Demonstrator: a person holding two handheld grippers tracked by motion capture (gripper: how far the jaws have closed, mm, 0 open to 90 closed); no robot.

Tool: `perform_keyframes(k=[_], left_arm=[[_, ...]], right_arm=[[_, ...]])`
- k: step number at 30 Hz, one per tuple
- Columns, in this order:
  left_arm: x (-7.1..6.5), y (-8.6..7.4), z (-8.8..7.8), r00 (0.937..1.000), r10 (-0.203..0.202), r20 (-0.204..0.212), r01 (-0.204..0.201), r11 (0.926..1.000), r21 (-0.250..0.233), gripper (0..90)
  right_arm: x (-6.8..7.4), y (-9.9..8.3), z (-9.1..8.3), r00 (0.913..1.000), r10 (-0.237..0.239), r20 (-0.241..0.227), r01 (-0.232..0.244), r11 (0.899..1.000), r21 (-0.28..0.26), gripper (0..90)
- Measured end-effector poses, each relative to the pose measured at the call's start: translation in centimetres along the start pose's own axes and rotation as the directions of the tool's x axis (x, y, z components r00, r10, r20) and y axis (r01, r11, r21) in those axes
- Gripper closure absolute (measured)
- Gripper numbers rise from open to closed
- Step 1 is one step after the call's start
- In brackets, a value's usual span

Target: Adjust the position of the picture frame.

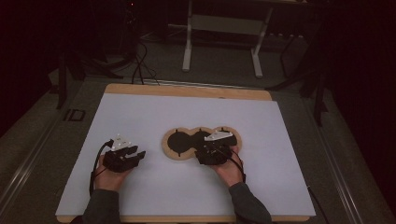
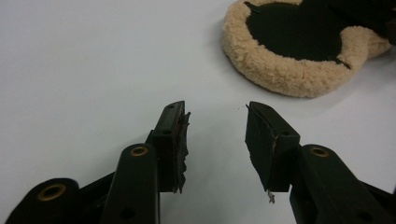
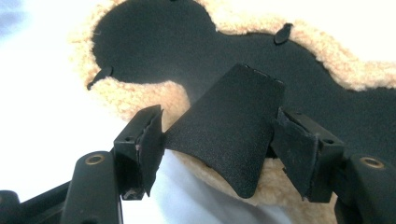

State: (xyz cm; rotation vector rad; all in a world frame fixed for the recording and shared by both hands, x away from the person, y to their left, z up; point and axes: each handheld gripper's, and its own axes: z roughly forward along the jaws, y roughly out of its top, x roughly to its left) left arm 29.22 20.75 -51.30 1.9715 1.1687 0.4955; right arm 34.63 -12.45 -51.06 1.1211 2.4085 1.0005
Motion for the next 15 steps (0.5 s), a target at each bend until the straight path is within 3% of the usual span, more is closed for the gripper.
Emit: perform_keyframes(k=[5, 6, 7, 11, 12, 13, 15], left_arm=[[-0.2, 0.1, 0.2, 1.0, 0.004, 0.008, -0.004, 1.0, 0.002, 58.3], [-0.3, 0.1, 0.2, 0.9999, 0.0, 0.012, 0.0, 1.0, -0.003, 58.3], [-0.3, 0.1, 0.2, 0.9999, 0.0, 0.012, 0.0, 1.0, -0.003, 58.2], [-0.3, 0.1, 0.3, 0.9997, -0.007, 0.024, 0.007, 0.9999, -0.009, 58.2], [-0.4, 0.1, 0.4, 0.9996, -0.006, 0.026, 0.006, 0.9999, -0.01, 58.2], [-0.4, 0.1, 0.4, 0.9996, -0.006, 0.026, 0.006, 0.9999, -0.01, 58.2], [-0.4, 0.1, 0.5, 0.9997, -0.003, 0.025, 0.003, 1.0, -0.008, 58.2]], right_arm=[[-0.2, -0.1, -0.3, 0.9995, -0.025, -0.017, 0.025, 0.999, -0.026, 34.4], [-0.5, -0.1, -0.7, 0.9987, -0.025, -0.045, 0.023, 0.998, -0.056, 42.4], [-0.6, -0.1, -1.0, 0.9983, -0.024, -0.052, 0.02, 0.997, -0.071, 42.6], [-1.5, 0.1, -1.8, 1.0, -0.003, -0.005, 0.002, 0.996, -0.089, 50.0], [-2.3, 0.1, -2.2, 0.9993, 0.027, 0.025, -0.025, 0.995, -0.092, 52.8], [-2.3, 0.1, -2.2, 0.9993, 0.027, 0.025, -0.025, 0.995, -0.092, 52.8], [-3.6, -0.1, -2.4, 0.9959, 0.059, 0.068, -0.052, 0.994, -0.099, 55.7]])
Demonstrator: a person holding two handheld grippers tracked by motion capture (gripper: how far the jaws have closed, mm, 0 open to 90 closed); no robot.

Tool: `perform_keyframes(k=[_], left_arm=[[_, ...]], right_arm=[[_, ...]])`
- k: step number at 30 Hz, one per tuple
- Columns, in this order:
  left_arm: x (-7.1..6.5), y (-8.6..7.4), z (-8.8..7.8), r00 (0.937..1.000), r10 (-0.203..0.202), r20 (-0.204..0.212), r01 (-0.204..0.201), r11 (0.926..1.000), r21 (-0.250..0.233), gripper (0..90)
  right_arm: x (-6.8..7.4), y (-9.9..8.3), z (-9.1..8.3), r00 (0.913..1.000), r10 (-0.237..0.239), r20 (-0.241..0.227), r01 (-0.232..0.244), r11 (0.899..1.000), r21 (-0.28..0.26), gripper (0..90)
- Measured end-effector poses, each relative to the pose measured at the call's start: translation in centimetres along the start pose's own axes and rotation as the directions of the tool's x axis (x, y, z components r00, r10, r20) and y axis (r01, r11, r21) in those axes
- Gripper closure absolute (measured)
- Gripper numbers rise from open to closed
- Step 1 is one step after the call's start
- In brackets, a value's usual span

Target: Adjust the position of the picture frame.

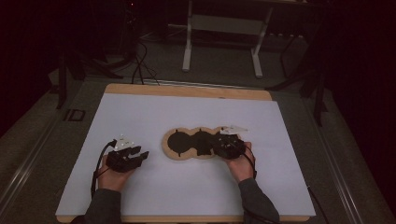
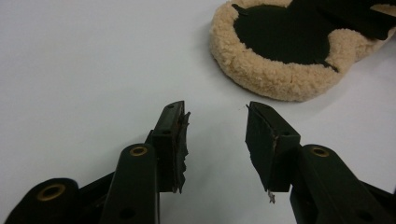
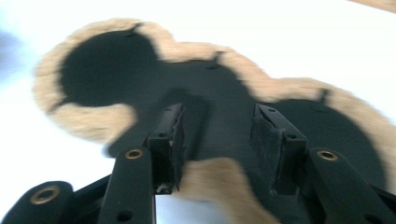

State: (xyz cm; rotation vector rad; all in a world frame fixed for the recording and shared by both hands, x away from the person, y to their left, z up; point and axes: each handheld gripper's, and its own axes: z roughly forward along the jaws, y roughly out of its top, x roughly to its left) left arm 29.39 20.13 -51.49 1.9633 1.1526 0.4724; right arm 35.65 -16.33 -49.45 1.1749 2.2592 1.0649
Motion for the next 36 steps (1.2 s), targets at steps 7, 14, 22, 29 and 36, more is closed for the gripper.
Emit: perform_keyframes(k=[7, 14, 22, 29, 36], left_arm=[[0.0, 0.1, 0.5, 0.9999, 0.0, 0.017, 0.0, 1.0, -0.009, 61.1], [0.0, 0.2, 0.9, 1.0, -0.003, 0.003, 0.003, 0.9998, -0.018, 66.9], [-0.1, 0.6, 2.0, 0.9998, -0.018, 0.007, 0.018, 0.9998, 0.013, 89.7], [-1.2, 0.8, 3.3, 0.9995, 0.025, -0.017, -0.024, 0.9981, 0.057, 90.0], [-1.3, 0.8, 4.2, 0.9995, 0.028, -0.011, -0.027, 0.9967, 0.077, 89.9]], right_arm=[[-3.0, -0.9, -0.1, 0.992, 0.065, 0.108, -0.067, 0.998, 0.011, 62.7], [-5.0, -1.7, -0.3, 0.9757, 0.118, 0.185, -0.121, 0.993, 0.008, 71.3], [-6.6, -2.4, -0.3, 0.9485, 0.158, 0.275, -0.163, 0.987, -0.004, 87.5], [-7.2, -2.4, -0.1, 0.9294, 0.175, 0.325, -0.184, 0.983, -0.003, 89.8], [-8.0, -3.1, 0.7, 0.9274, 0.228, 0.296, -0.249, 0.968, 0.035, 90.0]])
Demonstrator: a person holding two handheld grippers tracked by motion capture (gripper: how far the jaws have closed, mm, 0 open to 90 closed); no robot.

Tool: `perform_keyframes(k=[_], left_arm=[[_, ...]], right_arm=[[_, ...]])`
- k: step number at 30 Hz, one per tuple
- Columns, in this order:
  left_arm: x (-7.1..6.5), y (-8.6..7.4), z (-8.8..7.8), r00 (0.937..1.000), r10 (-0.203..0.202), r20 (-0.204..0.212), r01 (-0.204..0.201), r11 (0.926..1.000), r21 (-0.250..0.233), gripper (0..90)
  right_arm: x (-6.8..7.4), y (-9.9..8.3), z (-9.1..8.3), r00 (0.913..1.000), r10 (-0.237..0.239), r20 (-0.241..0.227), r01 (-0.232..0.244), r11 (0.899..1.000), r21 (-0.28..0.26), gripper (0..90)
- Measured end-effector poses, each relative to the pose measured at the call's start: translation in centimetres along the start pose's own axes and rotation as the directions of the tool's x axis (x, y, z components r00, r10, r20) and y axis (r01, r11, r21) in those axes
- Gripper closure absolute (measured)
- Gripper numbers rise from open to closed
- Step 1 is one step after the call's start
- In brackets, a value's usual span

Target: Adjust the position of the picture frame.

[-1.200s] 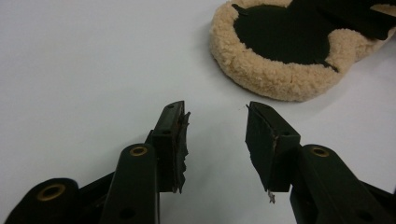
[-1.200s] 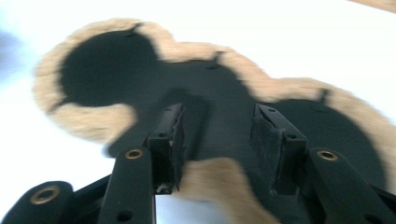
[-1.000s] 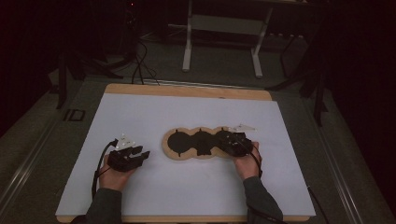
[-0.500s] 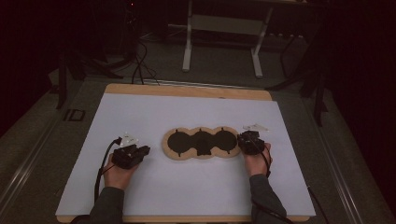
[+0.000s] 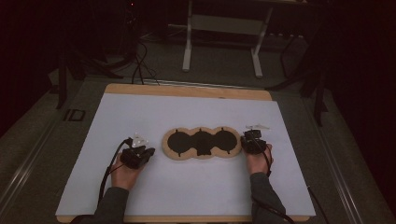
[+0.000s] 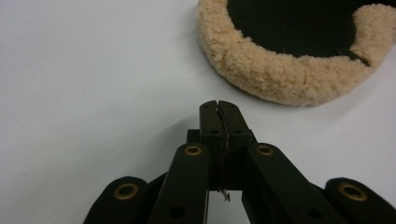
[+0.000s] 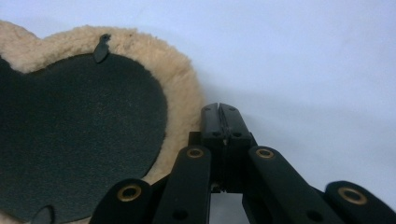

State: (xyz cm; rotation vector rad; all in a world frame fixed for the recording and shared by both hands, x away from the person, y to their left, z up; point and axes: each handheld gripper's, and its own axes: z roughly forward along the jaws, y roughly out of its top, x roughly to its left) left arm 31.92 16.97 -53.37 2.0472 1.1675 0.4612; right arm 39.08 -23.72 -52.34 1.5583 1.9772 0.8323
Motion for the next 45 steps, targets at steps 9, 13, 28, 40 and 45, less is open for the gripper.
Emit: perform_keyframes(k=[9, 13, 28, 40, 45], left_arm=[[0.6, 0.1, 1.0, 0.9986, -0.052, -0.008, 0.052, 0.9986, -0.003, 88.9], [0.9, 0.1, 1.0, 0.998, -0.063, -0.003, 0.063, 0.998, 0.003, 89.0], [1.3, 0.0, 1.0, 0.9973, -0.072, 0.011, 0.072, 0.9973, 0.015, 89.9], [1.7, 0.0, 0.9, 0.9955, -0.092, 0.024, 0.091, 0.9957, 0.013, 85.2], [1.8, 0.0, 0.7, 0.9945, -0.103, 0.021, 0.103, 0.9947, 0.0, 82.9]], right_arm=[[0.0, 0.0, 0.3, 0.9977, 0.017, -0.066, -0.016, 1.0, 0.016, 90.0], [0.9, -0.1, 0.2, 0.9937, -0.01, -0.112, 0.012, 1.0, 0.016, 90.0], [1.6, -1.0, -0.5, 0.9885, -0.021, -0.15, 0.024, 1.0, 0.017, 90.0], [2.0, -1.6, -0.9, 0.9896, -0.065, -0.128, 0.07, 0.997, 0.035, 90.0], [2.1, -1.5, -1.3, 0.9874, -0.099, -0.123, 0.105, 0.994, 0.04, 88.8]])
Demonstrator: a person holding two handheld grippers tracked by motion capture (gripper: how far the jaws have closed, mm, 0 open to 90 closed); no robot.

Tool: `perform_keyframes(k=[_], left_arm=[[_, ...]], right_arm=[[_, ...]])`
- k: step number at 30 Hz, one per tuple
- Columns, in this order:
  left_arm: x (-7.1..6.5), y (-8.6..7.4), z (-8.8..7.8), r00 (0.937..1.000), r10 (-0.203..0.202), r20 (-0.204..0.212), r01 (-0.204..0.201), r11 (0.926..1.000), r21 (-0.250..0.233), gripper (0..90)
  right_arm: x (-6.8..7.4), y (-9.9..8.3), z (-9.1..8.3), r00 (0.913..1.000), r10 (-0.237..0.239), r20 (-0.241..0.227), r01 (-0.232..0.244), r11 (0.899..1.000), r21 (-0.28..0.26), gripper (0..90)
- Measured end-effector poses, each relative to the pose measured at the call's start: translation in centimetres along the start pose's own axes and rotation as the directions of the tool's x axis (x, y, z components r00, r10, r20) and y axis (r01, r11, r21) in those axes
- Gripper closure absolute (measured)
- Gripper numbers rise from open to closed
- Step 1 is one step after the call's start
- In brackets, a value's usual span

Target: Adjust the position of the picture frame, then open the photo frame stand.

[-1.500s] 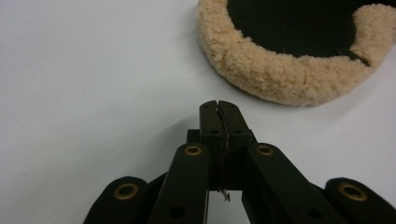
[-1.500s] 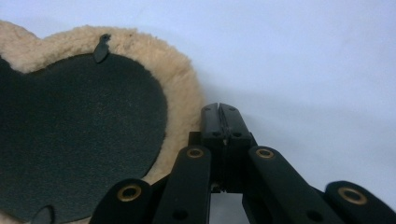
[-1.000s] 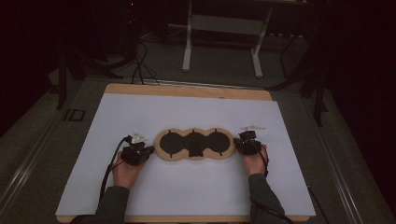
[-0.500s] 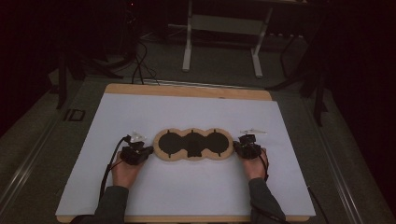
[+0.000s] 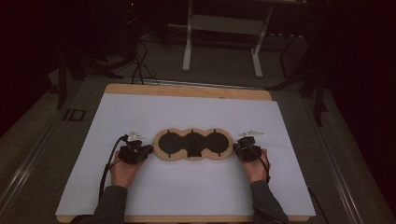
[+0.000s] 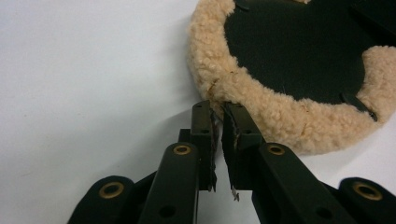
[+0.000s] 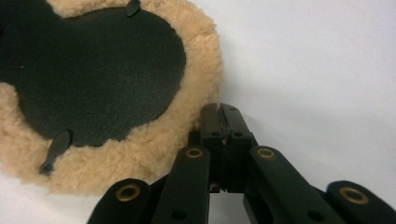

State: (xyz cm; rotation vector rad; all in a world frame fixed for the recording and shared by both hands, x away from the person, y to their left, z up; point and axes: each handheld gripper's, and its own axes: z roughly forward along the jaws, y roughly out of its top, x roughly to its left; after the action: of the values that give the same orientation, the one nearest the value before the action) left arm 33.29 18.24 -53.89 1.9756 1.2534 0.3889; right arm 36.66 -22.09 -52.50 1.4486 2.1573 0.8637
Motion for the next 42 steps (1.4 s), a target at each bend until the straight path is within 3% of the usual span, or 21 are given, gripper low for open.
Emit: perform_keyframes(k=[11, 16, 19, 27, 32, 35, 42], left_arm=[[-0.2, 0.0, -0.2, 0.9999, 0.005, -0.015, -0.005, 1.0, 0.004, 77.6], [-0.3, 0.1, -0.4, 0.9996, 0.01, -0.026, -0.01, 0.9999, -0.001, 74.5], [-0.3, 0.1, -0.5, 0.9996, 0.004, -0.026, -0.004, 1.0, -0.004, 70.6], [-0.4, 0.2, -0.7, 0.9994, 0.003, -0.033, -0.004, 0.9999, -0.016, 66.6], [-0.8, 0.3, -1.3, 0.9995, 0.027, -0.019, -0.028, 0.9977, -0.062, 63.1], [-1.1, 0.3, -1.7, 0.9991, 0.042, 0.003, -0.041, 0.9953, -0.087, 63.2], [-2.2, 0.5, -2.6, 0.995, 0.084, 0.054, -0.077, 0.9898, -0.12, 63.3]], right_arm=[[0.4, 0.8, -1.6, 0.9983, -0.047, -0.036, 0.047, 0.999, -0.006, 82.0], [1.2, 0.8, -2.3, 0.9919, -0.1, -0.078, 0.101, 0.995, 0.0, 76.9], [1.8, 0.3, -2.7, 0.9837, -0.148, -0.102, 0.149, 0.989, 0.005, 73.7], [2.1, -1.0, -3.2, 0.9729, -0.197, -0.122, 0.198, 0.98, -0.002, 70.5], [1.8, -1.7, -3.1, 0.9731, -0.184, -0.139, 0.184, 0.983, -0.007, 69.5], [1.4, -2.0, -3.2, 0.9754, -0.15, -0.161, 0.148, 0.989, -0.023, 69.2], [1.4, -2.6, -3.3, 0.9765, -0.153, -0.151, 0.151, 0.988, -0.028, 67.8]])
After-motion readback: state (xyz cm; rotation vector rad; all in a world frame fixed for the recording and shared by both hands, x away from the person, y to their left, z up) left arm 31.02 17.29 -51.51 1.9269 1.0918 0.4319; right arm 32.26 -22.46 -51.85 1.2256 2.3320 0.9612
